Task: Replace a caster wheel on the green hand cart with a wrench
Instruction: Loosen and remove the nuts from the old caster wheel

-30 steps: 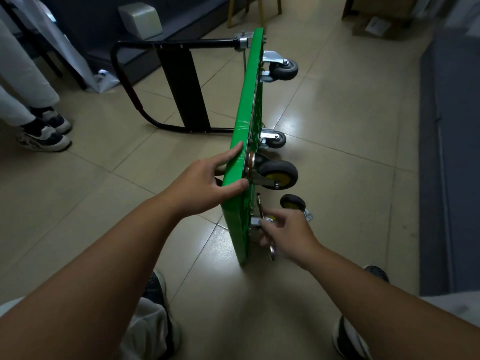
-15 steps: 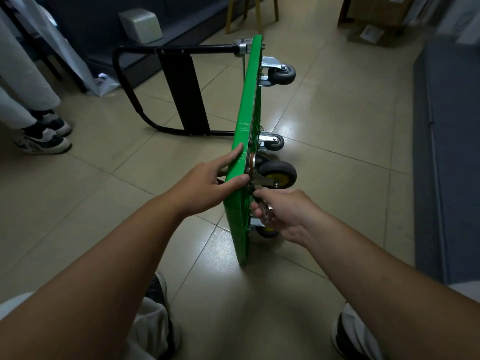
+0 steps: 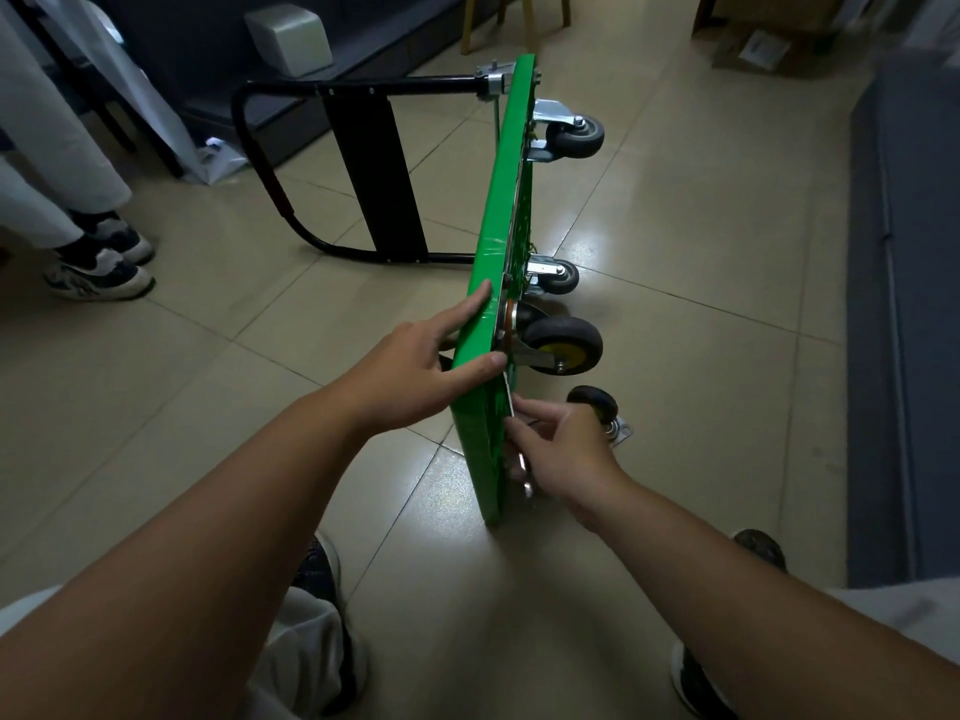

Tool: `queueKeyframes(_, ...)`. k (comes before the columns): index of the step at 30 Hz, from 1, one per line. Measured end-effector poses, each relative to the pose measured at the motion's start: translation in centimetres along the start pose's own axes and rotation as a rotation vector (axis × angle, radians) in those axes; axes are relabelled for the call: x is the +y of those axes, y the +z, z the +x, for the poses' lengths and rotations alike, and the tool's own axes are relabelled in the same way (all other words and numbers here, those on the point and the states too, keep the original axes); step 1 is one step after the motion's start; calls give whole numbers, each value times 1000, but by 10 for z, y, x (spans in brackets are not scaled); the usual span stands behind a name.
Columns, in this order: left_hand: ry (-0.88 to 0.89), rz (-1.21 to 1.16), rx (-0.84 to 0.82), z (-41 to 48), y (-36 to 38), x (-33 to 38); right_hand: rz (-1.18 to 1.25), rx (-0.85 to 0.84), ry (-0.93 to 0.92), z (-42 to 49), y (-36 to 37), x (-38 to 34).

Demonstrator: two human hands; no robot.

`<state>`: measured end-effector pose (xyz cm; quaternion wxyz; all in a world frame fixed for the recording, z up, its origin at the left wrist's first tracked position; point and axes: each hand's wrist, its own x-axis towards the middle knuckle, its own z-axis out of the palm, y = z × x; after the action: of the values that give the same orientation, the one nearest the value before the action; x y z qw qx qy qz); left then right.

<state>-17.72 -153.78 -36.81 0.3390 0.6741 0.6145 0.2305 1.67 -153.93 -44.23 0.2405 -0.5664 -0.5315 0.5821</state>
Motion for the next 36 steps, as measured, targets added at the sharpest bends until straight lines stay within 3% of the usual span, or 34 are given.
queueKeyframes(7, -14, -49, -1, 5, -2, -6, -118, 81, -274, 17, 8, 40)
queueKeyframes(18, -16, -8, -2, 5, -2, -4, -374, 27, -222, 14, -8, 49)
queueKeyframes(21, -12, -15, 10, 5, -1, -1, -216, 13, -77, -3, -23, 38)
queueKeyframes(26, 9, -11, 34, -1, 1, 3, 341, -50, 163, -20, -28, -23)
queueKeyframes(36, 8, -25, 23, -4, 2, -2, 345, -39, 217, -8, -20, -53)
